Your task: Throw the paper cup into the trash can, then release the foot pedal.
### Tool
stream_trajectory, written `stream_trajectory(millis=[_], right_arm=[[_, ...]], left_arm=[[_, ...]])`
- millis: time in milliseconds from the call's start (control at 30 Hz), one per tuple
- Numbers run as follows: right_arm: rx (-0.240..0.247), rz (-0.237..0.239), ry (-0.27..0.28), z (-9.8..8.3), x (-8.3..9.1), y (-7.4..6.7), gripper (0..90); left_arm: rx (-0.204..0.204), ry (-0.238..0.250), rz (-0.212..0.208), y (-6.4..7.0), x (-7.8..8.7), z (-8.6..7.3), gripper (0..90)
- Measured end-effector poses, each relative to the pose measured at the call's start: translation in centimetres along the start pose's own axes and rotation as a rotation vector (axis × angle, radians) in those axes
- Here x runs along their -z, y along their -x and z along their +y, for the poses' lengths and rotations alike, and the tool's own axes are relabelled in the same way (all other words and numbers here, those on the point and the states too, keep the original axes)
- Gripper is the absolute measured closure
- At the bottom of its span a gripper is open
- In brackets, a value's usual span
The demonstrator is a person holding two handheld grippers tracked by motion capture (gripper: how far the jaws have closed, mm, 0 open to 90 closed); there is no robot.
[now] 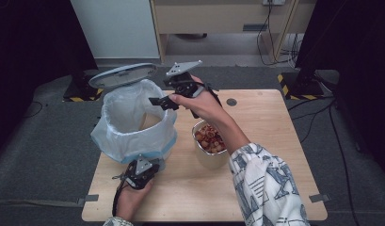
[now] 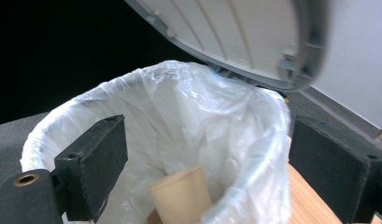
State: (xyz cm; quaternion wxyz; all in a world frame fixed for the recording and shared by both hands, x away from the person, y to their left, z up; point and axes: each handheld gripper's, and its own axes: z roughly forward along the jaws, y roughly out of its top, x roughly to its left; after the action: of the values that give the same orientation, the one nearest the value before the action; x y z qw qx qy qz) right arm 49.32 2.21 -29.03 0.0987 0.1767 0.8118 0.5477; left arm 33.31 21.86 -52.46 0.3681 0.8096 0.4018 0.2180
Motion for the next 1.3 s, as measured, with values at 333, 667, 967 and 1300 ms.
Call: stream_trajectory(millis=[333,667,967,1300], right_arm=[[-0.020,-0.054,0.015,-1.0,2.7,1.6,11.9],[-0.027,-0.097,0.011,-1.9,4.7,2.9,12.0],[-0.052,-0.158,0.000,-3.7,7.3,4.6,12.0],[-0.085,-0.232,-0.017,-6.2,9.6,6.5,11.8]], left_arm=[[0.000,-0.001,0.002,0.0,0.0,0.0,89.0],[0.002,0.000,0.001,0.0,0.0,0.0,88.9],[-0.010,0.015,0.015,0.7,0.5,0.1,74.1],[0.003,0.057,0.001,1.5,1.7,0.3,55.7]])
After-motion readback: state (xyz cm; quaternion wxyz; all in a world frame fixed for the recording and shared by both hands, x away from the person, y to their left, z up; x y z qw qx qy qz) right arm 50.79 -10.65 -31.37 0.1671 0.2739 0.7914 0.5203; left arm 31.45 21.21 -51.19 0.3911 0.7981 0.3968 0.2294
